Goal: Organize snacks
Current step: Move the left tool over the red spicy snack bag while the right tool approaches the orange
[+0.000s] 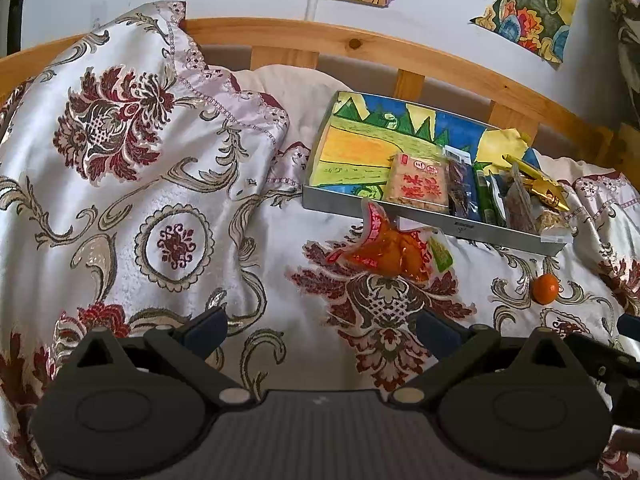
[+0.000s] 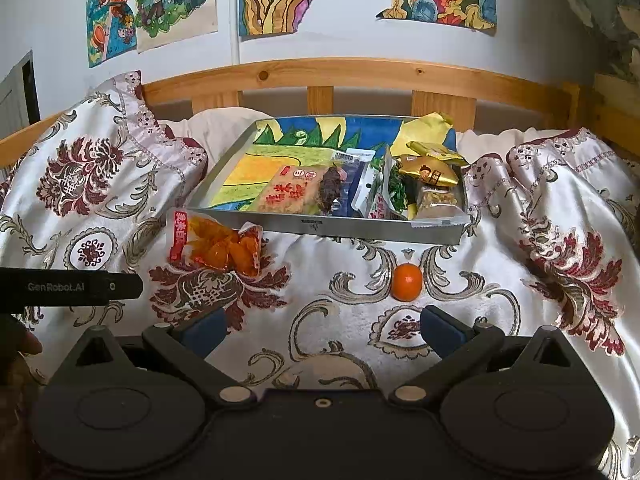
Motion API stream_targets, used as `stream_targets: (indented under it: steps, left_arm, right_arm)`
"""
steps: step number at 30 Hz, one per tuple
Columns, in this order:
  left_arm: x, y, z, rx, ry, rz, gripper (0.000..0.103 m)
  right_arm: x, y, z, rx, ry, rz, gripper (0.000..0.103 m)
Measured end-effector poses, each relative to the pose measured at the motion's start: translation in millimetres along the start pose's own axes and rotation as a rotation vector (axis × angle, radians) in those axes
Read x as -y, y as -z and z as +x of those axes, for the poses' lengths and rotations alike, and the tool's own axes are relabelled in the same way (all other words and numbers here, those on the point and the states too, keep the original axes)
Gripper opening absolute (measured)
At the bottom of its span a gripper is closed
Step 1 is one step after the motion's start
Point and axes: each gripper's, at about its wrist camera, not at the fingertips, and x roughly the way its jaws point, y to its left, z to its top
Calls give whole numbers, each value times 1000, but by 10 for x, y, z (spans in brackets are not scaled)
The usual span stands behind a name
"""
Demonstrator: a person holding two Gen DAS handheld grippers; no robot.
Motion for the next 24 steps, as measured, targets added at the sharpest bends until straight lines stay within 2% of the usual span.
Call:
stream_targets:
  steps: [11,24]
  left_arm:
    - [85,-4,125,-6,-14,16,102]
    - [204,-77,389,-14,-13,57,102]
  right_arm:
    - [104,-86,132,29,0,2,102]
    - [329,-159,514,70,18,-23,102]
